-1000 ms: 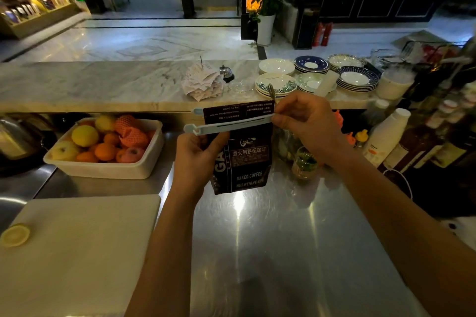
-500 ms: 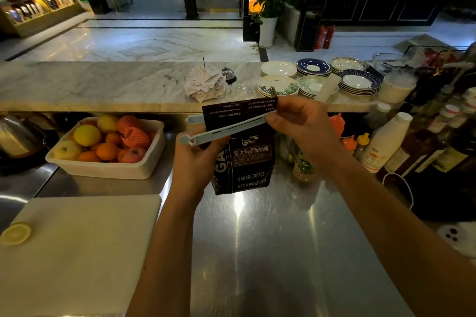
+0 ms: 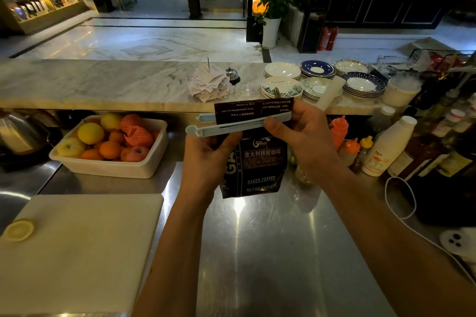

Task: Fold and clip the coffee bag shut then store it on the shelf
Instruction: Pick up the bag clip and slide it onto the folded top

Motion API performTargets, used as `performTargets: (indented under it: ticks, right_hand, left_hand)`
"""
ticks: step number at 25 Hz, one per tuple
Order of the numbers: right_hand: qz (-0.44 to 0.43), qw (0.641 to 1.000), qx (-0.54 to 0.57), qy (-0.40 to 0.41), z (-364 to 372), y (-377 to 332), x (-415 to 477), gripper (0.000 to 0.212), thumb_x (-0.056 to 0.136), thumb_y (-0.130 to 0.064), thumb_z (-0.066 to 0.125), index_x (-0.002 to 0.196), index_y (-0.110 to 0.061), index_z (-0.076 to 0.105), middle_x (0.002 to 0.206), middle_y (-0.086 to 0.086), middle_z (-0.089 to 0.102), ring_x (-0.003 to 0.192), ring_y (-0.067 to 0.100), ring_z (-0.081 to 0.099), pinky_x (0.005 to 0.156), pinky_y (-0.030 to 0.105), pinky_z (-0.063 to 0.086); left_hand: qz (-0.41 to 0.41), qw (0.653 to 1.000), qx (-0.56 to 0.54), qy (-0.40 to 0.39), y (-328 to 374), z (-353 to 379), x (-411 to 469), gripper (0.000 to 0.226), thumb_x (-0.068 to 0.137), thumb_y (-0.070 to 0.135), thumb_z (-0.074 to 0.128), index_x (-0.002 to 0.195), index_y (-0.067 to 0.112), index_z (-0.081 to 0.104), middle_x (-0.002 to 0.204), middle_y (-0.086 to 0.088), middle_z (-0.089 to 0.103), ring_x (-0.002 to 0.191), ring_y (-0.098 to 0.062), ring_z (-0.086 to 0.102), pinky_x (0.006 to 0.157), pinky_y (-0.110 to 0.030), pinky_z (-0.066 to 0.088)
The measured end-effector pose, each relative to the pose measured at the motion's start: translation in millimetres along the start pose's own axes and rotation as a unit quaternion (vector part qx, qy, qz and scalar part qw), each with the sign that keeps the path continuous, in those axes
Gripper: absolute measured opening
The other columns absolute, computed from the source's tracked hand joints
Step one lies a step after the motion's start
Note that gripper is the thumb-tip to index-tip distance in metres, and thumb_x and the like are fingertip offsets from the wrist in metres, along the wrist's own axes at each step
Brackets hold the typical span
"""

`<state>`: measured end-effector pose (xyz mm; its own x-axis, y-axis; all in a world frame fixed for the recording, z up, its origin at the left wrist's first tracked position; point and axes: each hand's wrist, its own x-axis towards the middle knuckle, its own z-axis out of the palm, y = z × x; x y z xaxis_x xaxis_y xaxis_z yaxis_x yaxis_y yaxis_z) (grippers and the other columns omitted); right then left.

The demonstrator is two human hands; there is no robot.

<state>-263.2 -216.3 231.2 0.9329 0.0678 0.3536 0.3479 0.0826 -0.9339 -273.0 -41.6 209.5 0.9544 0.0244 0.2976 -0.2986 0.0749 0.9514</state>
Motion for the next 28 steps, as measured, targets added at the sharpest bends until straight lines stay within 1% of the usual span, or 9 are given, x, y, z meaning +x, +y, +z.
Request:
performTargets:
  ticks: [2, 5, 8, 11, 13, 15, 18, 24, 28]
  right_hand:
    - [-0.012, 1.000, -0.016, 0.018, 1.8, -1.1, -0.2, 0.028, 0.078, -0.016, 0.070, 0.105, -0.009, 0.066, 0.099, 0.002, 0.075, 0.097, 0.020, 0.072, 0.082, 0.033, 0.059]
    - [-0.023, 0.998, -0.039, 0.048, 2.7, -2.1, 1.1, 0.027, 0.084, -0.009, 0.069, 0.110, -0.003, 0.065, 0.104, 0.010, 0.074, 0.098, 0.023, 0.072, 0.086, 0.042, 0.058]
    - [-0.039, 0.995, -0.052, 0.074, 2.2, -4.6, 1.0, 0.025, 0.085, -0.005, 0.068, 0.109, -0.003, 0.065, 0.102, 0.008, 0.074, 0.096, 0.020, 0.072, 0.084, 0.037, 0.059]
    - [-0.042, 0.995, -0.042, 0.085, 1.6, -5.7, -1.5, 0.022, 0.085, -0.002, 0.067, 0.107, -0.005, 0.066, 0.099, 0.004, 0.074, 0.094, 0.017, 0.073, 0.079, 0.030, 0.059]
    - [-0.042, 0.994, -0.049, 0.086, 1.0, -5.0, -2.3, 0.024, 0.084, -0.003, 0.068, 0.107, -0.004, 0.066, 0.099, 0.004, 0.074, 0.094, 0.018, 0.073, 0.080, 0.033, 0.059]
    - [-0.041, 0.994, -0.052, 0.084, 1.5, -4.3, -2.4, 0.025, 0.083, -0.003, 0.069, 0.108, -0.003, 0.065, 0.099, 0.004, 0.074, 0.094, 0.019, 0.073, 0.081, 0.034, 0.060]
    - [-0.039, 0.995, -0.044, 0.082, 2.4, -5.0, -2.3, 0.025, 0.083, -0.002, 0.069, 0.108, -0.003, 0.065, 0.098, 0.002, 0.074, 0.094, 0.019, 0.073, 0.081, 0.033, 0.060]
    - [-0.032, 0.995, -0.049, 0.076, 5.4, -7.3, -0.6, 0.026, 0.083, -0.005, 0.070, 0.108, -0.004, 0.065, 0.101, 0.006, 0.074, 0.096, 0.021, 0.073, 0.084, 0.040, 0.059]
    - [-0.033, 0.995, -0.053, 0.079, 6.9, -11.7, 0.4, 0.024, 0.082, -0.005, 0.070, 0.106, -0.008, 0.065, 0.100, 0.004, 0.074, 0.095, 0.019, 0.073, 0.084, 0.039, 0.060]
  left_hand:
    - [0.005, 1.000, -0.001, -0.012, 1.2, 0.9, 0.7, 0.021, 0.089, 0.005, 0.064, 0.104, 0.020, 0.068, 0.095, 0.010, 0.077, 0.097, -0.010, 0.073, 0.080, -0.025, 0.058]
    - [-0.001, 1.000, -0.006, -0.028, 2.1, 3.3, 0.8, 0.024, 0.090, 0.003, 0.062, 0.113, 0.007, 0.068, 0.106, 0.000, 0.076, 0.101, -0.015, 0.072, 0.087, -0.031, 0.058]
    - [-0.016, 0.998, -0.059, -0.025, 5.5, 5.5, 1.2, 0.034, 0.086, 0.000, 0.066, 0.119, 0.002, 0.062, 0.109, -0.008, 0.075, 0.103, -0.020, 0.072, 0.087, -0.033, 0.058]
    - [-0.010, 0.995, -0.098, -0.011, 9.3, 3.2, 2.2, 0.037, 0.076, 0.013, 0.072, 0.112, 0.007, 0.064, 0.099, -0.001, 0.078, 0.097, -0.018, 0.074, 0.081, -0.028, 0.059]
    - [-0.014, 0.994, -0.111, 0.017, 7.8, 3.3, 1.7, 0.037, 0.078, 0.028, 0.066, 0.108, 0.007, 0.066, 0.095, 0.001, 0.078, 0.095, -0.016, 0.074, 0.077, -0.025, 0.058]
    - [-0.022, 0.990, -0.131, 0.055, 4.6, 4.0, 2.3, 0.043, 0.082, 0.035, 0.061, 0.108, 0.002, 0.068, 0.096, -0.004, 0.077, 0.095, -0.020, 0.074, 0.077, -0.026, 0.058]
    - [-0.020, 0.985, -0.161, 0.061, 1.9, 4.6, 4.4, 0.041, 0.084, 0.034, 0.060, 0.104, -0.001, 0.068, 0.093, -0.006, 0.077, 0.091, -0.020, 0.074, 0.075, -0.026, 0.057]
    - [-0.021, 0.977, -0.204, 0.053, 5.7, 3.2, 3.0, 0.039, 0.083, 0.032, 0.062, 0.099, -0.003, 0.067, 0.085, -0.005, 0.077, 0.084, -0.018, 0.073, 0.071, -0.026, 0.057]
    - [-0.031, 0.976, -0.210, 0.058, 8.6, 4.6, 3.2, 0.041, 0.082, 0.033, 0.062, 0.101, -0.002, 0.068, 0.091, -0.009, 0.076, 0.088, -0.021, 0.074, 0.072, -0.027, 0.058]
